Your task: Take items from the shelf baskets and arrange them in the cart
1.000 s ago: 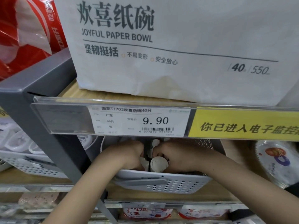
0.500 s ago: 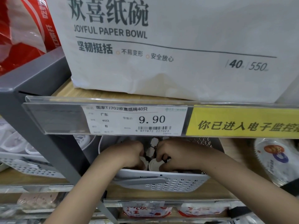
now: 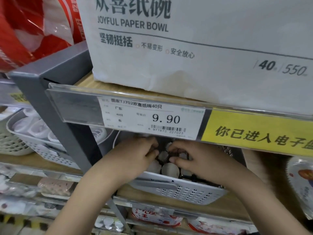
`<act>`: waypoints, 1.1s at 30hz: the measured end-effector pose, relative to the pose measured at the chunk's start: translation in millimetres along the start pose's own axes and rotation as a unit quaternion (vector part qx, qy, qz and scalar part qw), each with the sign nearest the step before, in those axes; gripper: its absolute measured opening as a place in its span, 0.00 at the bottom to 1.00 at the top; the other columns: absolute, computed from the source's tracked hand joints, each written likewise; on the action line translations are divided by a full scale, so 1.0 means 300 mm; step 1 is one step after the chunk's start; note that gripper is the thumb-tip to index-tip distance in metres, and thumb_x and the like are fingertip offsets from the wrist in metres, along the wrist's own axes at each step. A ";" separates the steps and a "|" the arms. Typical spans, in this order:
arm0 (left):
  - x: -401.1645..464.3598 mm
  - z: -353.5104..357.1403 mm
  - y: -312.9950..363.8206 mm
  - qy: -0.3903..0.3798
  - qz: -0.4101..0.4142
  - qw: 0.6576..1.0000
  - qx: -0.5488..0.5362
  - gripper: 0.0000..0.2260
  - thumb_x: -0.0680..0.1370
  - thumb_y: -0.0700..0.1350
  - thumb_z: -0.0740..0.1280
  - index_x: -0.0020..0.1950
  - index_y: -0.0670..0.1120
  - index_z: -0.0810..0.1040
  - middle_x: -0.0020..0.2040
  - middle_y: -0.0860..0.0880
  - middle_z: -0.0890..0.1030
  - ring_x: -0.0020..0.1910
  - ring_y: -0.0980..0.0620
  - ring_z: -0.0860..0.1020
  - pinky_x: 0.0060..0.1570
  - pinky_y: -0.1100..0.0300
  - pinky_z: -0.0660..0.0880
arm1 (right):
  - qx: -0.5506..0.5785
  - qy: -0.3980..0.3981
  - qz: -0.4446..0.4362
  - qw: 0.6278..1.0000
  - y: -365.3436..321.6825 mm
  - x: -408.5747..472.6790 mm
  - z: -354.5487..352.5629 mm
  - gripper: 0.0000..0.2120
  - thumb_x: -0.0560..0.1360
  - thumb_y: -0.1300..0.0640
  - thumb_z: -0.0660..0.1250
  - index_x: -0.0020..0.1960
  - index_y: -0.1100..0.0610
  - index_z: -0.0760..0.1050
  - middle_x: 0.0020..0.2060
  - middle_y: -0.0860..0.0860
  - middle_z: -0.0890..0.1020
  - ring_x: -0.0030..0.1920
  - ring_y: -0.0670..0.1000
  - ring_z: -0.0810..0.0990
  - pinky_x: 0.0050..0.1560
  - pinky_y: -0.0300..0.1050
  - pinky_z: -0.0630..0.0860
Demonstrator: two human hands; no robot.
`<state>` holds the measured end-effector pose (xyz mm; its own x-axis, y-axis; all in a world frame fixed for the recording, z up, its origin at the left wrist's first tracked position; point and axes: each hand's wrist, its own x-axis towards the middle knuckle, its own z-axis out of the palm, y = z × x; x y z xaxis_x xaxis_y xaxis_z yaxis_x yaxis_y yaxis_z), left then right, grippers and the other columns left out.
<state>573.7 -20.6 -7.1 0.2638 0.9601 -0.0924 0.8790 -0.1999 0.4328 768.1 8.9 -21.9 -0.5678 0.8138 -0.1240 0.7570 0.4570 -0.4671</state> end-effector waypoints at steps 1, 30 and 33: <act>-0.035 -0.003 0.007 0.027 0.014 1.000 0.000 0.10 0.81 0.49 0.59 0.60 0.52 0.74 0.57 0.54 0.77 0.55 0.55 0.74 0.53 0.59 0.70 | 0.001 0.020 -0.010 1.000 -0.012 -0.014 -0.002 0.12 0.76 0.40 0.59 0.58 0.39 0.71 0.50 0.38 0.79 0.48 0.42 0.76 0.51 0.43 0.75; -1.650 0.383 -0.458 0.412 -0.513 0.733 -0.172 0.11 0.77 0.47 0.65 0.57 0.62 0.74 0.54 0.70 0.78 0.55 0.68 0.75 0.56 0.62 0.73 | 0.015 -0.235 -0.505 0.831 -1.175 -0.076 0.988 0.17 0.81 0.46 0.55 0.68 0.44 0.65 0.65 0.38 0.67 0.65 0.39 0.63 0.61 0.32 0.58; -1.833 0.423 -0.511 0.411 -0.557 0.699 -0.181 0.14 0.77 0.42 0.66 0.57 0.60 0.74 0.52 0.67 0.79 0.53 0.69 0.75 0.54 0.70 0.71 | 0.008 -0.271 -0.523 0.808 -1.323 -0.098 1.121 0.17 0.81 0.45 0.55 0.69 0.44 0.65 0.65 0.38 0.67 0.65 0.39 0.63 0.56 0.27 0.56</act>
<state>344.2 -542.7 -136.6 -0.9518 0.2987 -0.0700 0.1609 0.6803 0.7151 375.5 -317.1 -127.1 -0.9562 -0.2921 -0.0171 -0.2296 0.7853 -0.5750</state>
